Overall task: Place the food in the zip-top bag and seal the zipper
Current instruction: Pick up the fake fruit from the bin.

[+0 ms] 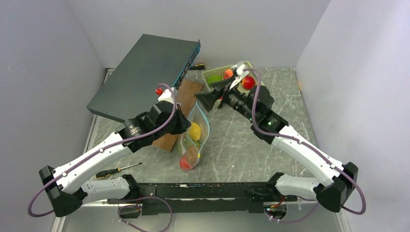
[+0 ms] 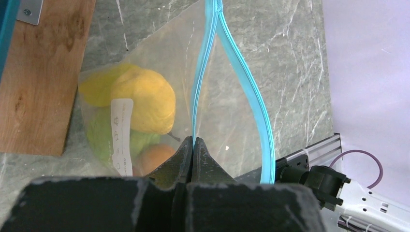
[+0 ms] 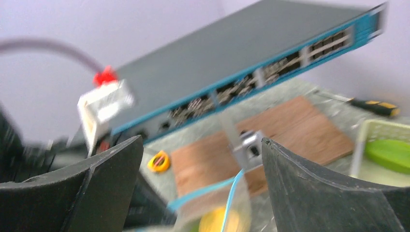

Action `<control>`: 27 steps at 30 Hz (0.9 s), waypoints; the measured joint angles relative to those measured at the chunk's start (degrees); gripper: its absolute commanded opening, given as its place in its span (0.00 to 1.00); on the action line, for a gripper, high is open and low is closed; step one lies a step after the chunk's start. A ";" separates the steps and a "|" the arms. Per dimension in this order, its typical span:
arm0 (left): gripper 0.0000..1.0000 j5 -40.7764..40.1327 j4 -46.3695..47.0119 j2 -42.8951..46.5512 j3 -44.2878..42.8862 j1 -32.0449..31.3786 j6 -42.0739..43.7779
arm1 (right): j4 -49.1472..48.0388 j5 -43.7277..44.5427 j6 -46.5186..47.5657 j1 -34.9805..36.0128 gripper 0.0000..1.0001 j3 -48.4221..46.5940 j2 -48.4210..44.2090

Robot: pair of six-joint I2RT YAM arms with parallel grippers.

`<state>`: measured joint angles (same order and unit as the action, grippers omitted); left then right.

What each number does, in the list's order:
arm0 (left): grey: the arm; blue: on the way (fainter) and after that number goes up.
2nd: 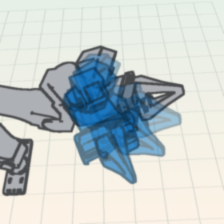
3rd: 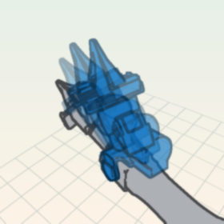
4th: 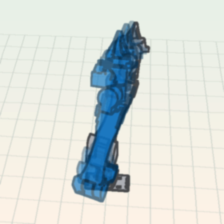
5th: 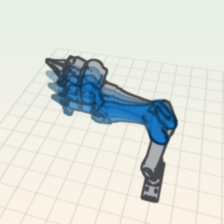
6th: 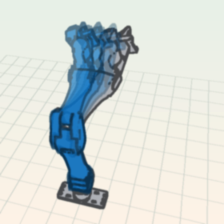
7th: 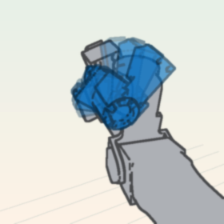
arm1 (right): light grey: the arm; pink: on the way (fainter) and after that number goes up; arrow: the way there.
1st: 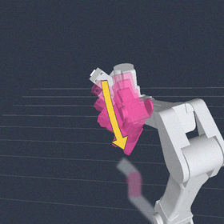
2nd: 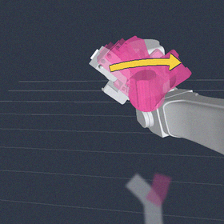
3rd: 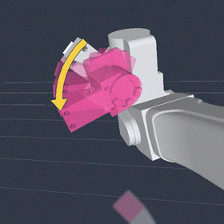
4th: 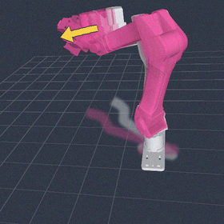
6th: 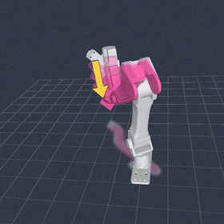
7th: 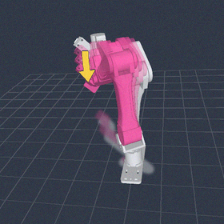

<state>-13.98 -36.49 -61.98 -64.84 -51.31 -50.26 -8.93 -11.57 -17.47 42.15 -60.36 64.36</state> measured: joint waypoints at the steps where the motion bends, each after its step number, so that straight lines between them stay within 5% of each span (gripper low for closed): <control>1: 0.00 0.15 0.07 0.00 0.00 0.00 -0.02 | 0.07 2.54 -0.20 0.00 0.93 -1.68 0.68; 11: 0.00 0.59 0.02 -0.09 0.00 0.00 -0.04 | 3.74 26.64 -0.92 -6.25 0.93 -12.04 10.80; 17: 0.00 0.48 -0.22 0.02 0.00 0.00 -0.22 | 6.01 26.43 -1.73 -17.27 0.94 -13.57 17.25; 27: 0.00 0.48 -0.22 -0.17 0.00 0.00 -0.48 | 23.69 32.76 2.14 -21.88 0.95 -38.53 44.24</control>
<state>-13.50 -36.71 -62.15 -64.84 -51.31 -50.74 14.76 21.19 -15.33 20.27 -98.89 108.60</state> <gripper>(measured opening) 0.012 0.945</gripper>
